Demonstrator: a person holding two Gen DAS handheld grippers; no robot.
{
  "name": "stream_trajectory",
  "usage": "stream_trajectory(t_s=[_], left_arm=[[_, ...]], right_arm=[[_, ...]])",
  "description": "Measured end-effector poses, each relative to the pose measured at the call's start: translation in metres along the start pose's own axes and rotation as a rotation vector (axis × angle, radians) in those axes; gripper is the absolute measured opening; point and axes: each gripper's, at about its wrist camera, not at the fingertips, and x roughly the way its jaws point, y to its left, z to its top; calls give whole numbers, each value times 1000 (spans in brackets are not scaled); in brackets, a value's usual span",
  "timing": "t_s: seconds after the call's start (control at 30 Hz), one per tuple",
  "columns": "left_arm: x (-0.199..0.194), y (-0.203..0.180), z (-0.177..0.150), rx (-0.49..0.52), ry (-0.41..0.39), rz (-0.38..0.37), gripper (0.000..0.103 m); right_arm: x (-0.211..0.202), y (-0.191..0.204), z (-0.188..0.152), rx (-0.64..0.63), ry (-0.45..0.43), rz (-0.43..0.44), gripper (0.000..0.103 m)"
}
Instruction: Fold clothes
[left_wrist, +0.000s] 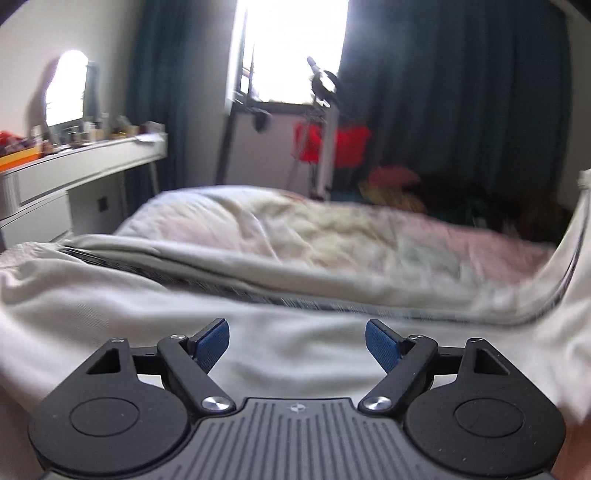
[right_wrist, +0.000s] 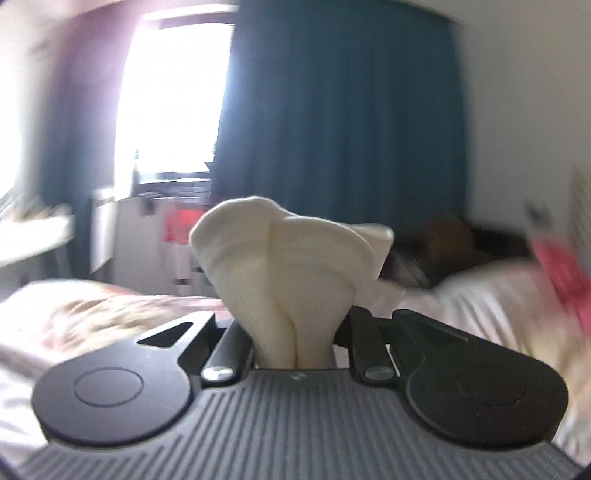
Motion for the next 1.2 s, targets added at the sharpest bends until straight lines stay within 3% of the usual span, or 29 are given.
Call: stream_trajectory(t_s=[0.13, 0.27, 0.37, 0.53, 0.63, 0.7, 0.77, 0.8, 0.87, 0.93, 0.97, 1.03, 1.2], left_arm=[[-7, 20, 11, -77, -21, -2, 83], [-7, 31, 11, -133, 7, -12, 83], [-6, 34, 10, -159, 8, -39, 83], [-4, 33, 13, -151, -24, -66, 83], [-1, 33, 14, -145, -21, -90, 83], [0, 35, 13, -145, -17, -108, 83], [0, 36, 12, -142, -14, -123, 83], [0, 36, 13, -136, -14, -126, 83], [0, 35, 13, -124, -15, -132, 83], [1, 36, 13, -130, -4, -129, 83], [1, 38, 12, -138, 5, -128, 83], [0, 41, 11, -160, 21, -137, 83], [-5, 36, 3, -182, 75, -200, 83]], right_arm=[[-5, 97, -31, -248, 24, 224, 14], [3, 171, -105, -435, 273, 433, 14], [0, 187, -126, -524, 254, 392, 15], [-14, 199, -100, -443, 183, 431, 15], [-10, 211, -104, -427, 260, 495, 19], [-7, 212, -108, -402, 263, 496, 22], [-2, 203, -102, -359, 294, 545, 34], [2, 198, -96, -324, 332, 569, 38], [4, 181, -83, -202, 438, 621, 67], [4, 159, -70, -58, 551, 672, 77], [-3, 150, -65, -7, 586, 669, 77], [-15, 128, -53, 50, 627, 649, 77], [-37, 80, -33, 62, 525, 389, 77]])
